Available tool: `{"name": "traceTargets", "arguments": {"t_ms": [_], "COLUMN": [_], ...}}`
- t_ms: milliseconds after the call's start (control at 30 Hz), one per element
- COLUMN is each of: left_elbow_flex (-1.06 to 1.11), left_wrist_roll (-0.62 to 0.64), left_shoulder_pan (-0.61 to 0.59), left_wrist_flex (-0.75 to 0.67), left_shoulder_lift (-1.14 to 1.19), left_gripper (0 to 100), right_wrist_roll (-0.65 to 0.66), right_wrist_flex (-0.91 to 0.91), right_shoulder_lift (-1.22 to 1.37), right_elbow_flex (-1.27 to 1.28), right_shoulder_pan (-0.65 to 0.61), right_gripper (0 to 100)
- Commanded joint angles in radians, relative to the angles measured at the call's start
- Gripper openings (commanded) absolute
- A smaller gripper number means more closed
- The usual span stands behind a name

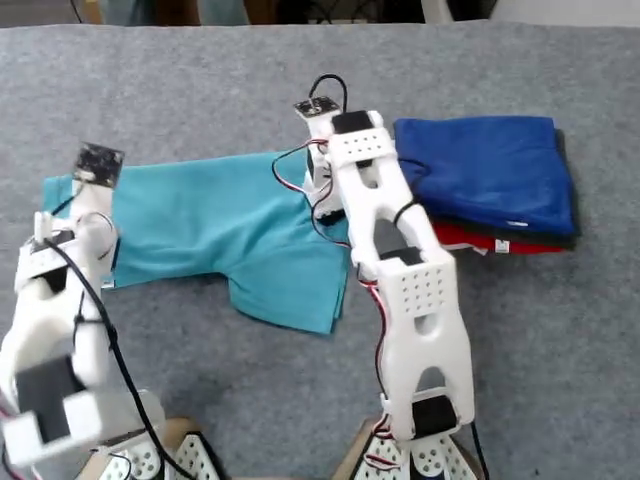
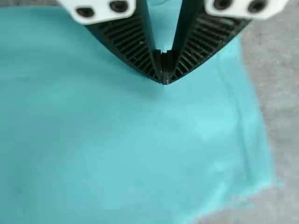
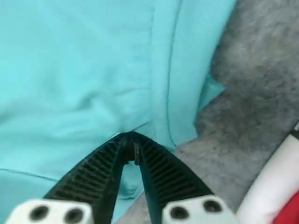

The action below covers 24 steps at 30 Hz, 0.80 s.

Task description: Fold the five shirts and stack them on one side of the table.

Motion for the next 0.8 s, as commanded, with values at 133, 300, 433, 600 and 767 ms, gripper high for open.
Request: {"name": "traceTargets", "arguments": {"t_ms": [133,300,433,600,767], "left_elbow_flex": [-0.050,-0.041,-0.039,-0.038,0.005], "left_wrist_roll": [-0.055,-0.052,-0.051,-0.049,-0.048], "left_shoulder_pan": [-0.018,-0.018,-0.018,-0.016,-0.016], "left_wrist_flex": [-0.038,-0.040,-0.038,-0.031,-0.005], "left_shoulder_lift": [0.109,0.092,0.092,0.091,0.031], "left_gripper": [3,3,3,3,3], "right_wrist_roll": [0.064,0.087,0.133,0.249,0.404], "right_wrist_flex": [-0.055,-0.025,0.043,0.130,0.241], "right_shoulder_lift": [-0.048,-0.091,-0.174,-0.308,-0.460], "right_elbow_flex": [0.081,0.079,0.079,0.105,0.242], "right_shoulder_pan": [0.086,0.106,0.071,-0.005,-0.098], "right_gripper": [1.5,1.5,1.5,1.5,2.0]}}
